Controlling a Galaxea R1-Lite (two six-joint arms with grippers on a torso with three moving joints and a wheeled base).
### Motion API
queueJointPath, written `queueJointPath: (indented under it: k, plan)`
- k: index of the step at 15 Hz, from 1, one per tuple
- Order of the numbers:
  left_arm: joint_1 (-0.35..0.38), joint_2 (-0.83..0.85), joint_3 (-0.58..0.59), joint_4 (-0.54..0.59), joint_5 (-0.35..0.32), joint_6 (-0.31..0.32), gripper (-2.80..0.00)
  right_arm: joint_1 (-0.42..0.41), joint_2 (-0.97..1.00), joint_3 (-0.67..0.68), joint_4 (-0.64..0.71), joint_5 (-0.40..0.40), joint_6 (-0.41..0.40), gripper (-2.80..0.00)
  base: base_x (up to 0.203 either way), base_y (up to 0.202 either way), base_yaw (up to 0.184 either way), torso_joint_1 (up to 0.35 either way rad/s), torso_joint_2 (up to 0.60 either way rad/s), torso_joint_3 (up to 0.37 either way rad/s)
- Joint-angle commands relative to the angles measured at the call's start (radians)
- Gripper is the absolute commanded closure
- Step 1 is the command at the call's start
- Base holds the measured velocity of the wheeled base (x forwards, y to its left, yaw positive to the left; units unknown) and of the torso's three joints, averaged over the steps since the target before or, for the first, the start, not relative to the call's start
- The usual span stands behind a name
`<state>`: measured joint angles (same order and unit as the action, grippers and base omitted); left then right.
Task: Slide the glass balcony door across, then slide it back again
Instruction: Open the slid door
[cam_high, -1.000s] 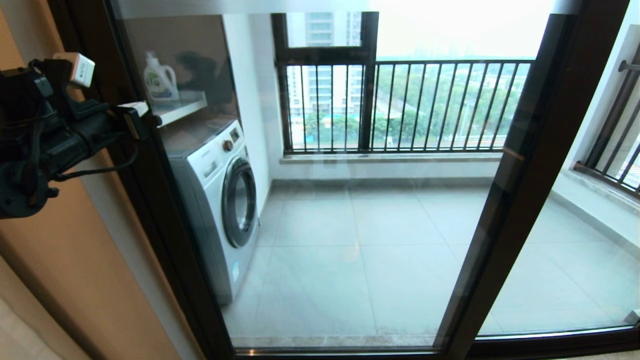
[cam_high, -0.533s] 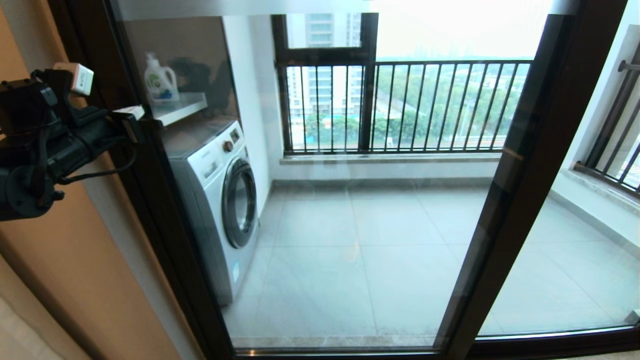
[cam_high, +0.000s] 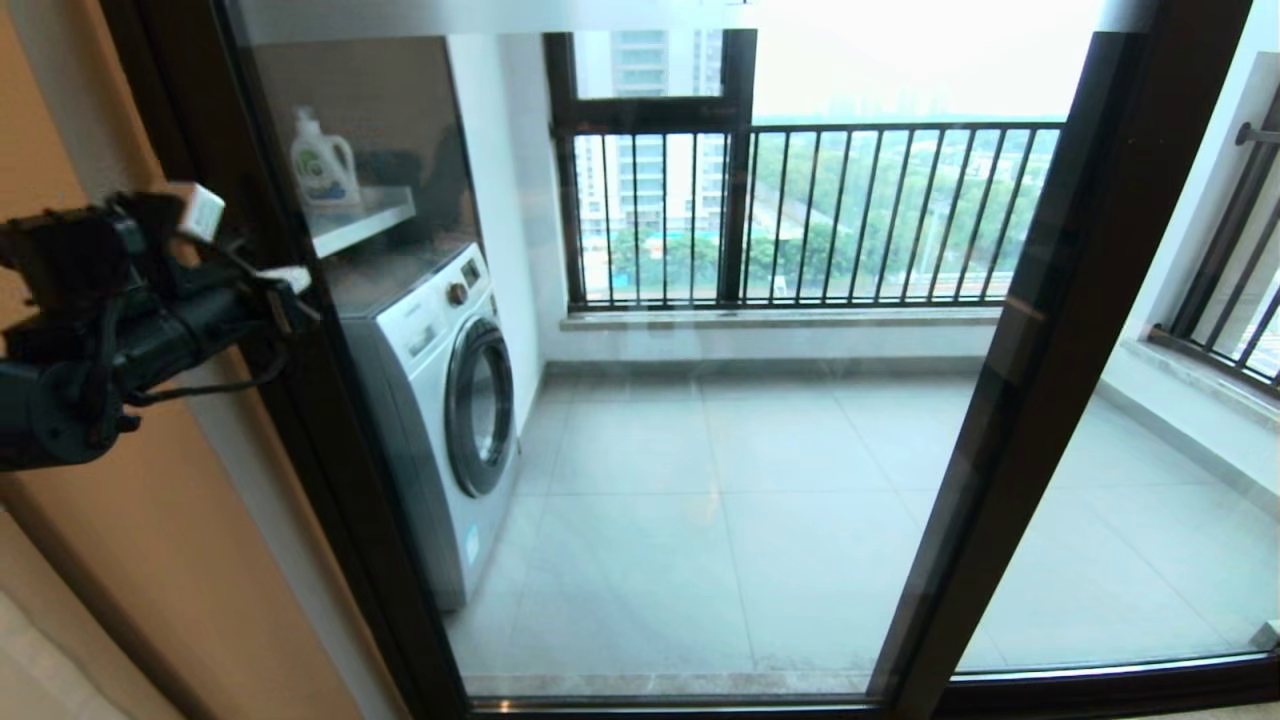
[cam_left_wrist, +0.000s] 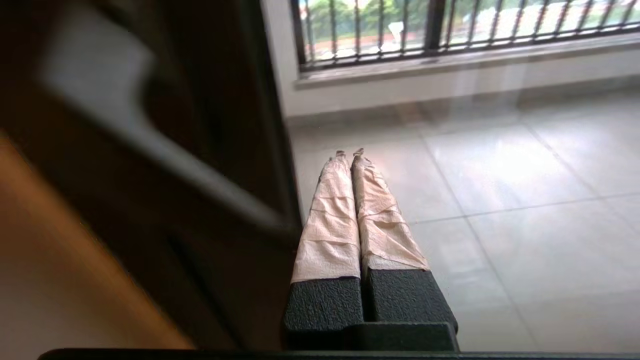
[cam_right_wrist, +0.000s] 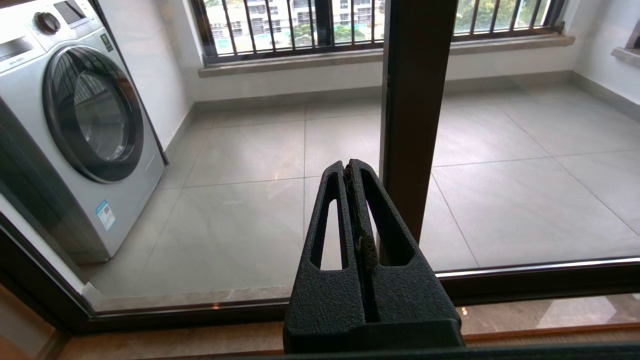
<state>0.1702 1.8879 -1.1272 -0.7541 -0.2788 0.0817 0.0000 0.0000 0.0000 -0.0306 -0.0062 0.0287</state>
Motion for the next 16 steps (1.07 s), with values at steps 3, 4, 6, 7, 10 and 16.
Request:
queueJointPath:
  k: [3,4,6,7,10,16]
  plan:
    - [0.0,0.005,0.02,-0.028,0.0,0.018,0.0,0.0,-0.002,0.012,-0.002,0.0,0.0,0.0,0.0,0.0,0.0,0.0,0.0,0.0]
    - [0.0,0.005,0.02,-0.03,0.0,0.016,0.0,0.0,-0.002,0.012,-0.002,0.0,0.0,0.0,0.0,0.0,0.0,0.0,0.0,0.0]
    - [0.002,0.008,0.013,-0.033,0.003,0.016,0.0,0.0,-0.002,0.012,-0.002,0.0,0.0,0.0,0.0,0.0,0.0,0.0,0.0,0.0]
    - [0.002,0.01,0.015,-0.043,0.004,0.015,0.0,0.0,-0.002,0.012,-0.002,0.0,0.0,0.0,0.0,0.0,0.0,0.0,0.0,0.0]
    - [0.025,0.023,0.018,-0.059,0.006,0.016,0.0,0.0,-0.002,0.012,-0.002,0.0,0.0,0.0,0.0,0.0,0.0,0.0,0.0,0.0]
    - [0.091,0.043,0.017,-0.059,0.002,0.029,0.0,0.0,-0.002,0.012,-0.002,0.0,0.0,0.0,0.0,0.0,0.0,0.0,0.0,0.0]
